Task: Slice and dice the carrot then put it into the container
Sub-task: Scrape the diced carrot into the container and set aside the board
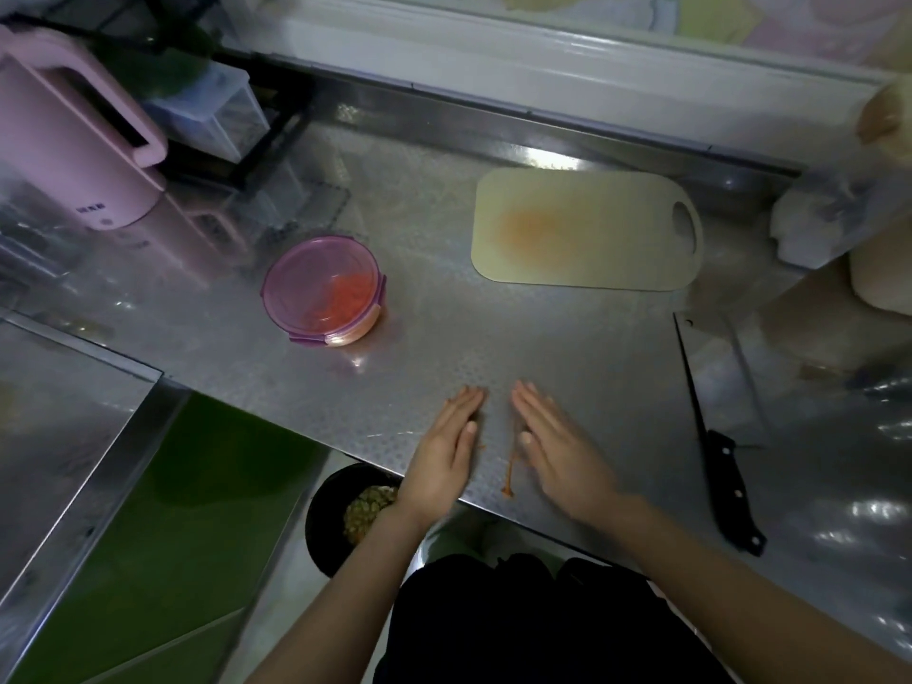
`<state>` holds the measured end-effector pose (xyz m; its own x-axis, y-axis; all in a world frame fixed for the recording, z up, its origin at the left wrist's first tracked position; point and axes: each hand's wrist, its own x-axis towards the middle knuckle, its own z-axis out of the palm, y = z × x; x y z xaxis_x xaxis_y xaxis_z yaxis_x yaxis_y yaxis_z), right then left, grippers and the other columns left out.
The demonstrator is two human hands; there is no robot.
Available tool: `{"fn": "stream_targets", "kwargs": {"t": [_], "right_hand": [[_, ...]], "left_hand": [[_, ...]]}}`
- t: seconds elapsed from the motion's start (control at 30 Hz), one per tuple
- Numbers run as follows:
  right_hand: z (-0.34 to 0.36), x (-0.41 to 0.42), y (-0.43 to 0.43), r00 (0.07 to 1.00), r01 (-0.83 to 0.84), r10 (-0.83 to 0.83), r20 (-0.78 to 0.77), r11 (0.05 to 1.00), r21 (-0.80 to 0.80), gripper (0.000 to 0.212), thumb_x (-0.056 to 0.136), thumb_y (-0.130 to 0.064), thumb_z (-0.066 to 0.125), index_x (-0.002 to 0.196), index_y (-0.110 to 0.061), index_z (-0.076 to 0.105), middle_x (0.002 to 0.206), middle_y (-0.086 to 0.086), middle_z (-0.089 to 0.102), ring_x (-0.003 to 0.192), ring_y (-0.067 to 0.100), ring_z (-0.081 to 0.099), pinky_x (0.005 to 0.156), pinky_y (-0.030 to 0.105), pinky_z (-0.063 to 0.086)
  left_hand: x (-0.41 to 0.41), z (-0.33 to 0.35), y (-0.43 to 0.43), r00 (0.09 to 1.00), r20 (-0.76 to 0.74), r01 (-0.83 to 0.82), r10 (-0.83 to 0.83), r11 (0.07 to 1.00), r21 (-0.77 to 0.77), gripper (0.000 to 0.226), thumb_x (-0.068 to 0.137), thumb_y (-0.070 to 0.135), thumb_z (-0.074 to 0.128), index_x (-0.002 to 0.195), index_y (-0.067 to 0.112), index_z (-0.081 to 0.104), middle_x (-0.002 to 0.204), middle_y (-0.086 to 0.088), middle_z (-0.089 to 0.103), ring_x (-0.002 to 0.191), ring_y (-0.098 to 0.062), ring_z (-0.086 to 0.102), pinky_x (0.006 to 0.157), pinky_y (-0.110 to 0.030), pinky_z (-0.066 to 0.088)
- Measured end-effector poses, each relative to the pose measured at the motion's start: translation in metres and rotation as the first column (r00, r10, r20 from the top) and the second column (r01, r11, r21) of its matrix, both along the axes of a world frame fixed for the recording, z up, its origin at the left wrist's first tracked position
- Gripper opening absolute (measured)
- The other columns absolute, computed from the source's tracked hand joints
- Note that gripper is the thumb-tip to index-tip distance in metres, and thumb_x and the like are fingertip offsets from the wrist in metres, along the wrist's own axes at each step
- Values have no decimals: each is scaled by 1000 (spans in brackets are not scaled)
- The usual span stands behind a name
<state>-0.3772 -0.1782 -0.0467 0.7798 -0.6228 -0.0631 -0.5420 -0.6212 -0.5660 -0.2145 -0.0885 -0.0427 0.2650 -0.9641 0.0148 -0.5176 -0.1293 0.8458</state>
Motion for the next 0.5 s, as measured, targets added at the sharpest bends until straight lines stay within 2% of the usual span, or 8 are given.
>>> {"fn": "stream_targets", "kwargs": {"t": [0.1,0.17,0.23,0.3,0.37,0.43,0.5], "right_hand": [[1,-44,-11,969,244,-245,25,969,26,55,99,-34,29,143,-1,34,149,0,23,141,11,17,115,14,2],[1,-69,-11,936,353,-352,-26,934,47,57,95,-30,34,143,1,31,151,6,23,139,11,13,115,17,3],[1,-78,-6,910,402,-396,-119,915,25,57,98,-30,37,142,5,30,152,17,25,140,16,13,115,20,-1],[-1,-65,5,878,461,-450,-165,887,31,67,97,-41,31,137,13,36,146,28,32,139,33,25,115,24,0],[-6,-37,18,867,480,-471,-159,877,19,77,98,-49,21,131,18,41,139,35,39,131,47,36,114,30,4],[-8,0,35,885,448,-442,-144,894,15,79,98,-51,16,131,17,41,140,33,39,131,48,36,117,32,7],[-7,33,50,904,418,-413,-111,908,27,86,94,-58,7,141,11,30,151,23,24,142,36,21,118,30,0]], "left_hand": [[22,-1,4,987,149,-55,57,998,-18,43,99,32,29,138,20,42,143,11,35,138,0,23,117,-22,3],[41,-2,9,950,299,-97,84,995,30,47,99,34,25,141,18,38,145,10,30,140,-3,17,117,-25,-3],[55,-4,17,923,375,-137,83,984,117,50,99,34,23,145,17,31,148,9,23,141,-4,9,117,-28,-7],[62,-7,25,924,378,-138,66,976,168,52,98,34,22,146,14,28,151,5,19,142,-6,5,116,-27,-8],[62,-8,31,932,360,-106,35,978,179,51,99,32,23,146,14,28,152,5,17,143,-7,4,116,-22,-10],[61,-6,35,943,333,-81,15,980,184,48,100,31,24,146,16,27,151,9,13,143,-8,3,114,-17,-11],[61,-2,37,955,296,-71,12,980,188,44,102,28,26,146,18,27,150,12,12,143,-6,3,113,-15,-11]]}}
